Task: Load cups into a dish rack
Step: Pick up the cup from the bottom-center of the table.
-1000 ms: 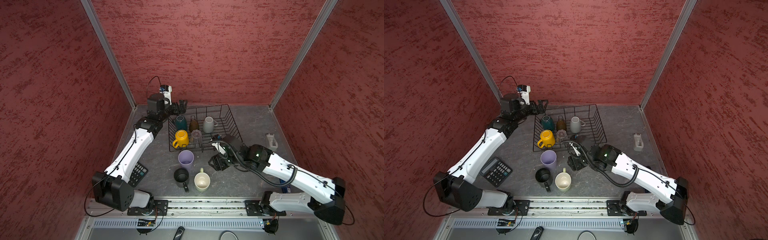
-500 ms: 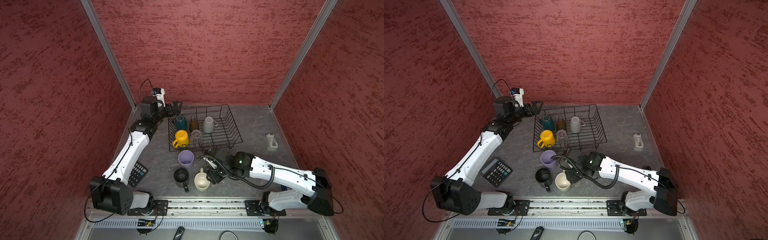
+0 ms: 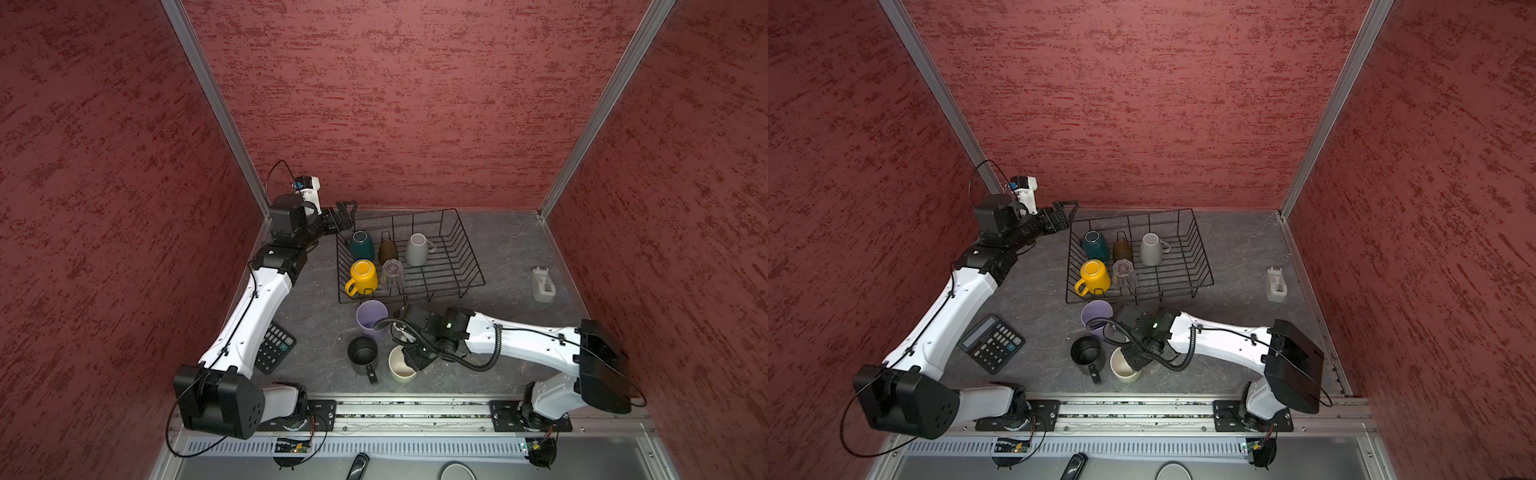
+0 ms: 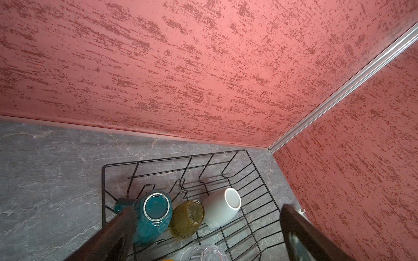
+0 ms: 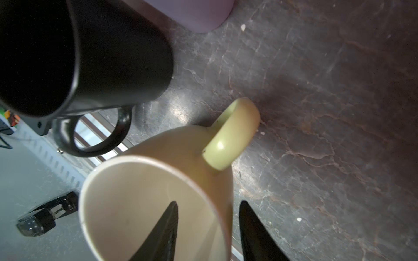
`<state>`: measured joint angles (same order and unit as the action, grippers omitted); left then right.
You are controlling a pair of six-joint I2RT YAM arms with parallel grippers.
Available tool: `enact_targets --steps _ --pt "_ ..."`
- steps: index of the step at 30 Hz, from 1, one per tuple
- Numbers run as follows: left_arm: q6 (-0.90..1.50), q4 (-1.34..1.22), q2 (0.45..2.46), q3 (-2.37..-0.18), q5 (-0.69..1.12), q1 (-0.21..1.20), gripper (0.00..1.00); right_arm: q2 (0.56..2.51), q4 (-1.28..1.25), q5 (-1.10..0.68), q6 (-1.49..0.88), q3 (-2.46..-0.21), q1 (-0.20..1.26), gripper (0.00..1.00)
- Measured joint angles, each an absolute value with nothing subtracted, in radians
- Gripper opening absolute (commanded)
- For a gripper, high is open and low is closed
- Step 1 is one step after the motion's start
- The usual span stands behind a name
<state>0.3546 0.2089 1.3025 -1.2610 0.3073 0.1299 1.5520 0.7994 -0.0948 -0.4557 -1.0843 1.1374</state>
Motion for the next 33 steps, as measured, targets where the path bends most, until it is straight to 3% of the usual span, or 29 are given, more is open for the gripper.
enact_targets --steps 9,18,26,33 --pt "0.364 0.206 1.298 -1.245 0.318 0.111 1.00 1.611 0.803 -0.013 -0.452 -1.108 1.137 0.28" --pt "0.371 0.167 1.296 -1.223 0.334 0.104 1.00 1.601 0.862 0.039 -0.455 -1.120 1.138 0.00" --pt "0.374 0.067 1.273 -1.152 0.349 0.103 1.00 1.520 0.972 0.072 -0.469 -1.129 1.119 0.00" --pt "0.336 -0.110 1.271 -1.076 0.424 0.129 1.00 1.311 1.040 0.053 -0.475 -1.268 0.957 0.00"
